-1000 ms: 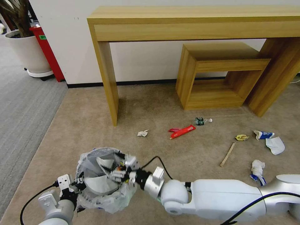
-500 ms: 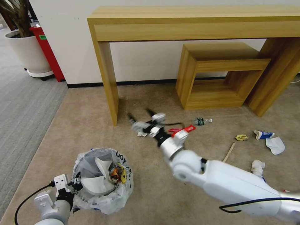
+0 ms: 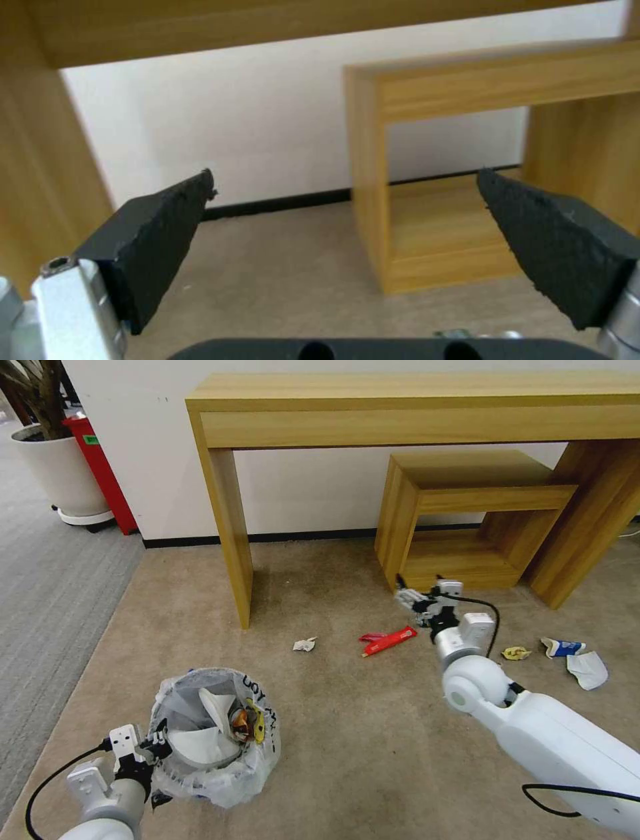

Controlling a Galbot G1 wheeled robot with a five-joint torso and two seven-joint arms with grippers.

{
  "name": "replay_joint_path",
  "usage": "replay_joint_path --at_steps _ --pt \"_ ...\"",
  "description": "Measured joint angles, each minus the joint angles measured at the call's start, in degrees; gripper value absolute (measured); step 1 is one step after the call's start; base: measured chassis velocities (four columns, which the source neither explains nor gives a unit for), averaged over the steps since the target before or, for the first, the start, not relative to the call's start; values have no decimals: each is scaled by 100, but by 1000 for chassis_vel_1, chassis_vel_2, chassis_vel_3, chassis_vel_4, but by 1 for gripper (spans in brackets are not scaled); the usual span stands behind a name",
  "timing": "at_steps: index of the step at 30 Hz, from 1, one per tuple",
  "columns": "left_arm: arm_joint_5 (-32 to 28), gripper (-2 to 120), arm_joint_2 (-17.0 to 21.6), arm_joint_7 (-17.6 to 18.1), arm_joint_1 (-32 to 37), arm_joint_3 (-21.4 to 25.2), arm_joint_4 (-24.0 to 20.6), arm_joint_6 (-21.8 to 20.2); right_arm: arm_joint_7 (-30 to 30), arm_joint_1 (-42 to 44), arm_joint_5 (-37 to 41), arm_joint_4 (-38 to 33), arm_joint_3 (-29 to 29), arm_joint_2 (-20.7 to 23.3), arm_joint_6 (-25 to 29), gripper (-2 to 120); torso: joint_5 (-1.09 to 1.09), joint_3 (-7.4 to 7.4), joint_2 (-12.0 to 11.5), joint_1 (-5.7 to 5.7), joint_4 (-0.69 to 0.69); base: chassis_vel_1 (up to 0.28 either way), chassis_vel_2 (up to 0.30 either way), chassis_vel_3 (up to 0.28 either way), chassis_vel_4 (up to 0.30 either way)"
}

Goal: Pick up the trash bin and place the garbage on the floor into it.

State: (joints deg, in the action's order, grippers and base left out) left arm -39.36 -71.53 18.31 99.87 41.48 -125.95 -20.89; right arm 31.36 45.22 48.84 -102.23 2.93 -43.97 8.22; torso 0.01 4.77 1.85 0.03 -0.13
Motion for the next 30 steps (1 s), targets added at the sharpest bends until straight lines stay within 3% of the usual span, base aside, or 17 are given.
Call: replay_joint_path --at_steps 12,30 --pt "124 0 -28 -37 -13 50 38 68 -146 1015 -602 196 -1046 -219 288 100 -2 0 0 0 0 0 0 0 0" --pt "667 0 -219 -99 48 68 158 242 -199 2118 -1808 238 -1690 -617 584 100 -1 -1 0 0 0 0 0 0 0"
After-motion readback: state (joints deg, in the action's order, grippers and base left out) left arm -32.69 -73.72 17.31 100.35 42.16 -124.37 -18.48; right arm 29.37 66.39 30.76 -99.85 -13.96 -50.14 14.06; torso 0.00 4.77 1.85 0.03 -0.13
